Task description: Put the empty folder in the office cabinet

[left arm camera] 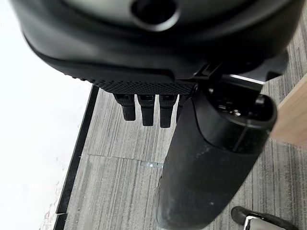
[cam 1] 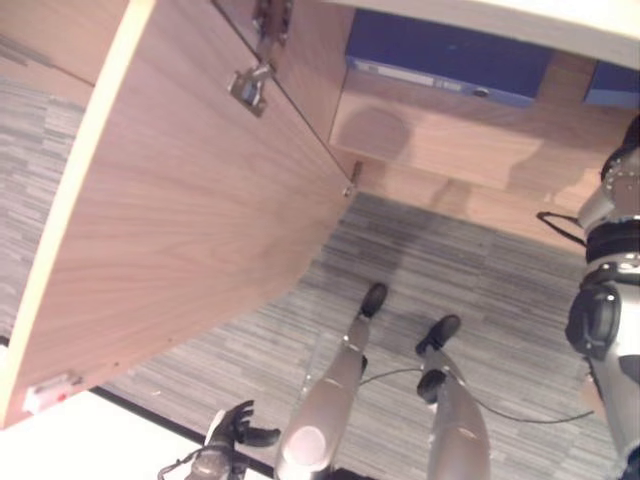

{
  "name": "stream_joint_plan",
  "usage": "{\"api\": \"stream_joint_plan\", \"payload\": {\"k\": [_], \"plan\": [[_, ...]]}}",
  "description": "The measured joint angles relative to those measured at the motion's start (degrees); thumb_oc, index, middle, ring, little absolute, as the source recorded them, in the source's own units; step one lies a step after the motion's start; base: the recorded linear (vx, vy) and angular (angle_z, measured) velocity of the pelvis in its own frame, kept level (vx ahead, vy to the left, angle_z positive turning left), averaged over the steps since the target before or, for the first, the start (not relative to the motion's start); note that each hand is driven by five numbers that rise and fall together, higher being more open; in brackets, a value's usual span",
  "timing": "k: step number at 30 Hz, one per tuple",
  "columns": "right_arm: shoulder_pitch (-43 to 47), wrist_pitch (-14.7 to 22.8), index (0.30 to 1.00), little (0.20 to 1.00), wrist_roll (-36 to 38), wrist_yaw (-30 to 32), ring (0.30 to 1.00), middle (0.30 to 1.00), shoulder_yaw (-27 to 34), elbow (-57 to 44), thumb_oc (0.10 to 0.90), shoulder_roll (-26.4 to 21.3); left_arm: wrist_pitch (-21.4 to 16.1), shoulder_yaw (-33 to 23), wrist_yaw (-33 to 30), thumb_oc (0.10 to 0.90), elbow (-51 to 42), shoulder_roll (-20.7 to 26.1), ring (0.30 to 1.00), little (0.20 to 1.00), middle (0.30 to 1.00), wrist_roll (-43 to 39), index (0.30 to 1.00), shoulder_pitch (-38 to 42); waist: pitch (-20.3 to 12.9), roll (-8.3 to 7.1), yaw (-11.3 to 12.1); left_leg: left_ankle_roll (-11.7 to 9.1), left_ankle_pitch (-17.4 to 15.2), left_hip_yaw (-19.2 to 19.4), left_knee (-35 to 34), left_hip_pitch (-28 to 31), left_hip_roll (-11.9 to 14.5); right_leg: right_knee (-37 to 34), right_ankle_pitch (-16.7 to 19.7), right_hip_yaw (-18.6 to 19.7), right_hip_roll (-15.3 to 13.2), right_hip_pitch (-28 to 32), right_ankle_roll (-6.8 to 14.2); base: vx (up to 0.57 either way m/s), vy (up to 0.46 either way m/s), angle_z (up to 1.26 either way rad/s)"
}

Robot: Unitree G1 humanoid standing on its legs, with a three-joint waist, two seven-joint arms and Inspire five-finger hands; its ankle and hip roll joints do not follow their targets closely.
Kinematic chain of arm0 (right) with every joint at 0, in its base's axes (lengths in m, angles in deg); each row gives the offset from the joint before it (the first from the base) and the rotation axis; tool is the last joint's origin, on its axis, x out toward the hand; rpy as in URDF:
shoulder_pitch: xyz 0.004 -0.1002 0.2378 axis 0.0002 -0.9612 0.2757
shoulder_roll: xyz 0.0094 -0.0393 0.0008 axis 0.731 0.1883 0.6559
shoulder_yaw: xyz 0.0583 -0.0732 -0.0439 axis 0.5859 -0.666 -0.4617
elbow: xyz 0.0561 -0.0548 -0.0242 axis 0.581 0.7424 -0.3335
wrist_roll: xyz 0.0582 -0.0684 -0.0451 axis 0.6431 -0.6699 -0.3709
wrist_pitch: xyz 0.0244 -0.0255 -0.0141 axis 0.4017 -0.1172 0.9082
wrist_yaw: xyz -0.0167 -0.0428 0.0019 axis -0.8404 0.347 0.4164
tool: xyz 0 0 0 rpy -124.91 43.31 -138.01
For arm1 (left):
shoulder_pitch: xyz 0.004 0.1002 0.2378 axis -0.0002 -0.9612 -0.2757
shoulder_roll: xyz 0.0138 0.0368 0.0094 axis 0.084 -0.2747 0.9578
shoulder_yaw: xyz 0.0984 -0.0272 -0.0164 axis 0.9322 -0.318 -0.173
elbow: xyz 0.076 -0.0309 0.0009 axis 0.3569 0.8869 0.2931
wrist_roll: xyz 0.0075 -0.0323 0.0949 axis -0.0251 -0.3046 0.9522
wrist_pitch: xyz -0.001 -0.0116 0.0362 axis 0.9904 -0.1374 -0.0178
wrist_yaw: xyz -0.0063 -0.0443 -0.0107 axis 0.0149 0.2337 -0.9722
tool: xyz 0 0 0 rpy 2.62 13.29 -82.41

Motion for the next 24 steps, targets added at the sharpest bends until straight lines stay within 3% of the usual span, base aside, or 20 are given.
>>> {"api": "stream_joint_plan", "payload": {"k": [7,13,18,24], "plan": [[-0.2,-4.1,0.900,0.900,-0.2,-0.9,0.900,0.900,-2.1,2.2,0.800,-0.1,0.0,0.1,0.0,0.800,-0.8,0.1,0.900,0.900,0.900,-0.1,0.900,0.0,0.0,0.02,-0.2,-0.2,0.3,0.0,0.0,0.2,0.1,0.0,0.1,0.0,0.1,0.1,0.0,-0.01,-0.014,-0.01],[-0.9,-7.8,0.900,0.900,-0.1,-3.9,0.900,0.900,-8.0,1.8,0.800,0.2,0.0,0.0,0.8,0.800,-1.1,0.1,0.900,0.900,0.900,-0.2,0.900,-0.1,0.0,0.04,-0.4,-0.4,0.6,0.2,0.0,0.2,0.4,-0.1,0.5,0.1,0.4,0.1,-0.2,-0.01,-0.009,-0.02],[-5.9,-10.6,0.900,0.900,-0.1,-10.4,0.900,0.900,-11.7,-4.0,0.800,1.6,0.0,-0.7,2.2,0.800,-1.0,0.1,0.900,0.900,0.900,-0.1,0.900,-0.1,0.0,0.06,-0.3,-0.6,0.5,0.2,-0.1,0.2,0.6,-0.4,0.7,0.1,0.5,0.1,-0.4,0.00,0.000,0.00],[-11.4,-9.5,0.900,0.900,0.2,-16.0,0.900,0.900,-11.2,-16.1,0.800,5.6,0.0,-1.3,3.3,0.800,-0.9,0.2,0.900,0.900,0.900,0.0,0.900,-0.2,0.2,0.84,0.4,-0.3,1.5,0.1,-1.8,0.7,0.8,-0.3,0.7,0.2,0.6,-0.2,-0.4,0.00,0.000,0.00]]}}
